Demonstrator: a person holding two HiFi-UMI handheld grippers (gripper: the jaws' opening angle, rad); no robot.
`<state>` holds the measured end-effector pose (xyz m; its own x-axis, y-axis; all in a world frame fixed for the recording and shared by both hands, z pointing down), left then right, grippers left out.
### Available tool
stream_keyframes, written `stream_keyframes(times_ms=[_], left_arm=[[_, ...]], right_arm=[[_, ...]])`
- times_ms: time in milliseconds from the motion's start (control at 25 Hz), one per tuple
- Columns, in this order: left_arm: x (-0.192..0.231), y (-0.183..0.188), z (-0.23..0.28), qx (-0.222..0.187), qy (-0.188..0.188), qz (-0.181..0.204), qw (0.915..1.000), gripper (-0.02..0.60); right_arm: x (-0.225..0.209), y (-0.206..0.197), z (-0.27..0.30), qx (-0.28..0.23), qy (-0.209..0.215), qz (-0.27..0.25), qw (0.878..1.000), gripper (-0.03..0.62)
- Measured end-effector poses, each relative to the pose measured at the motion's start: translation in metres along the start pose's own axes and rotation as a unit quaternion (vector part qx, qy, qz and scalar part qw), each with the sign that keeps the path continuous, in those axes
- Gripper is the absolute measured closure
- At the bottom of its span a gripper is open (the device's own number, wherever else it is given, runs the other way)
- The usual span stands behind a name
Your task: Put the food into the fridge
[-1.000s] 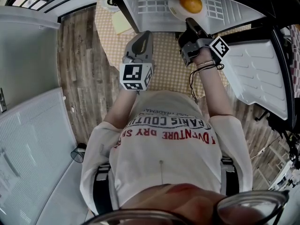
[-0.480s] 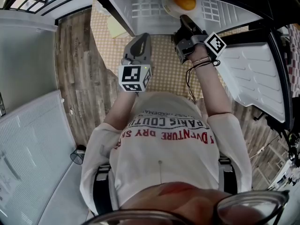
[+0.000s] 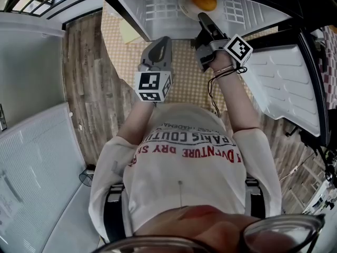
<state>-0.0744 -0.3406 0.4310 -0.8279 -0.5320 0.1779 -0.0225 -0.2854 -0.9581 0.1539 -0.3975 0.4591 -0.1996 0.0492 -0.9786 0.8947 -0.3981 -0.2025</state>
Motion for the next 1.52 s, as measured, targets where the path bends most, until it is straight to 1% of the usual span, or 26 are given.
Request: stream_keyframes(times_ms=[80, 120, 240, 400, 440, 480, 520, 560, 640, 720, 760, 800, 840, 880, 960, 1000, 1040, 1080, 1160, 1240, 1280, 1520], left_arm=[[-0.002, 0.002, -0.001, -0.003, -0.002, 0.002, 1.0, 0.554], [-0.003, 0.003, -0.002, -0.005, -0.002, 0.003, 1.0, 0.554], [-0.006, 0.005, -0.005, -0.009, -0.003, 0.005, 0.9999, 0.554], [-0.01, 0.009, -0.009, -0.014, -0.006, 0.009, 0.9998, 0.554], [-0.011, 0.011, -0.01, -0.015, -0.009, 0.011, 0.9998, 0.554], [-0.013, 0.012, -0.011, -0.017, -0.011, 0.013, 0.9997, 0.554], [-0.014, 0.014, -0.013, -0.02, -0.013, 0.014, 0.9996, 0.554], [-0.016, 0.015, -0.013, -0.021, -0.015, 0.015, 0.9995, 0.554], [-0.018, 0.016, -0.015, -0.023, -0.018, 0.016, 0.9994, 0.554], [-0.02, 0.015, -0.016, -0.022, -0.021, 0.017, 0.9994, 0.554], [-0.021, 0.015, -0.017, -0.021, -0.023, 0.017, 0.9993, 0.554], [-0.023, 0.015, -0.017, -0.021, -0.026, 0.018, 0.9993, 0.554], [-0.024, 0.015, -0.018, -0.02, -0.029, 0.019, 0.9992, 0.554], [-0.025, 0.014, -0.019, -0.019, -0.032, 0.02, 0.9991, 0.554], [-0.026, 0.012, -0.02, -0.017, -0.036, 0.021, 0.999, 0.554], [-0.026, 0.012, -0.021, -0.016, -0.037, 0.021, 0.999, 0.554], [-0.026, 0.011, -0.022, -0.016, -0.037, 0.021, 0.999, 0.554], [-0.026, 0.011, -0.022, -0.016, -0.036, 0.021, 0.999, 0.554], [-0.025, 0.01, -0.022, -0.017, -0.033, 0.026, 0.999, 0.554], [-0.024, 0.009, -0.024, -0.019, -0.029, 0.034, 0.9988, 0.554], [-0.024, 0.008, -0.024, -0.019, -0.028, 0.036, 0.9988, 0.554], [-0.023, 0.008, -0.027, -0.022, -0.026, 0.033, 0.9989, 0.554]], right_arm=[[0.005, -0.003, -0.002, 0.006, -0.01, -0.002, 1.0, 0.359], [0.007, -0.005, -0.004, 0.008, -0.009, -0.007, 1.0, 0.353], [0.015, -0.012, -0.01, 0.024, 0.017, -0.046, 0.998, 0.347], [0.025, -0.023, -0.024, 0.049, 0.039, -0.103, 0.993, 0.349], [0.027, -0.026, -0.029, 0.05, 0.037, -0.119, 0.991, 0.364], [0.026, -0.028, -0.036, 0.049, 0.026, -0.138, 0.989, 0.457], [0.024, -0.028, -0.043, 0.046, 0.01, -0.156, 0.987, 0.516], [0.022, -0.03, -0.049, 0.043, 0.0, -0.167, 0.985, 0.536], [0.019, -0.036, -0.057, 0.041, 0.001, -0.165, 0.985, 0.561], [0.017, -0.044, -0.063, 0.041, -0.001, -0.169, 0.985, 0.568], [0.017, -0.047, -0.067, 0.04, -0.007, -0.186, 0.982, 0.568], [0.018, -0.05, -0.07, 0.039, -0.016, -0.215, 0.976, 0.568], [0.02, -0.052, -0.073, 0.038, -0.028, -0.258, 0.965, 0.568], [0.023, -0.054, -0.075, 0.037, -0.042, -0.311, 0.949, 0.568], [0.029, -0.057, -0.079, 0.034, -0.063, -0.419, 0.905, 0.568], [0.034, -0.058, -0.08, 0.032, -0.068, -0.461, 0.884, 0.568], [0.038, -0.059, -0.081, 0.029, -0.071, -0.492, 0.867, 0.568], [0.042, -0.06, -0.082, 0.024, -0.072, -0.515, 0.854, 0.568], [0.048, -0.062, -0.084, 0.015, -0.075, -0.549, 0.832, 0.568], [0.052, -0.066, -0.086, 0.009, -0.077, -0.571, 0.817, 0.568], [0.053, -0.068, -0.087, 0.007, -0.077, -0.576, 0.814, 0.568], [0.058, -0.076, -0.089, 0.013, -0.069, -0.581, 0.811, 0.568]])
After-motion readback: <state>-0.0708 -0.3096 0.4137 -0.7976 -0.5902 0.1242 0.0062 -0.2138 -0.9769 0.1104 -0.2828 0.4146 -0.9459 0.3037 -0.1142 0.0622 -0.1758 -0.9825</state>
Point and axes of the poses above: the fingertips, and each gripper's own axes: z forward along the fingers, x to its left, y out of its top, the point moved 10 cm from there along -z, backward along the fingers, and after that the axes turned 1 degree about x, right-handed, at the moved point
